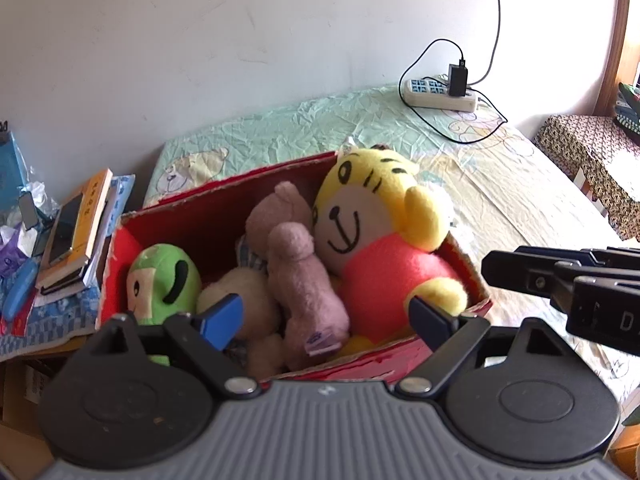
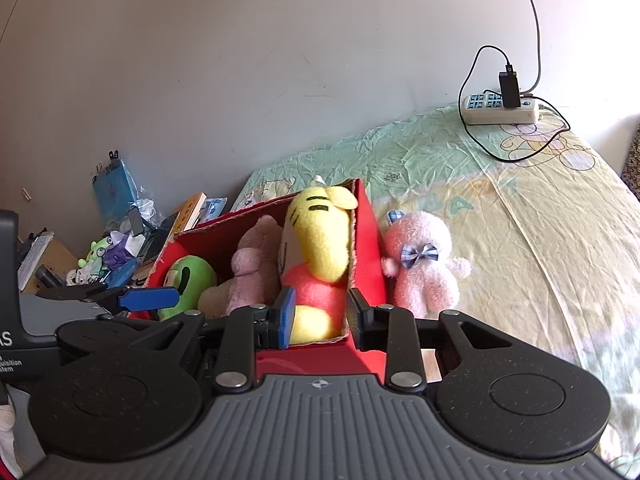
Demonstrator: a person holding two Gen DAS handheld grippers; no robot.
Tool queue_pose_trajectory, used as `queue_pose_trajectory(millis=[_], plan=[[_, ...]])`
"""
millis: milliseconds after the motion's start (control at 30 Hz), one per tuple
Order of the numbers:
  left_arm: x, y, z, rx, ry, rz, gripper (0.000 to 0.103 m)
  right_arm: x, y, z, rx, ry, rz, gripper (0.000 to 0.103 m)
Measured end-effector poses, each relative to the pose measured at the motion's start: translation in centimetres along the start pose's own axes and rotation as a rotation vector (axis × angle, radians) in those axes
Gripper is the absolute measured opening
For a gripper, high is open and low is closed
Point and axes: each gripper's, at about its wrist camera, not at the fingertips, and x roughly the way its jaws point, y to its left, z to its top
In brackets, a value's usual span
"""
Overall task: Organize objects
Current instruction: 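Withdraw the right gripper from the box toward the white bunny plush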
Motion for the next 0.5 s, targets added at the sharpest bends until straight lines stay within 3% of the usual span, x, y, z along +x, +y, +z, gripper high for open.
queue_pose_trajectory(millis=[200, 500], plan=[[-0.4, -2.7, 1.1, -0.023, -0.013, 0.037, 0.089, -0.2, -3.8, 1.3, 0.014, 0.039, 0.023, 0.031], [-1.0, -8.5, 2.7, -0.024, -0.070, 0.033, 0.085, 0.5, -10.1, 2.5, 0.035, 0.137, 0.055, 0.031]])
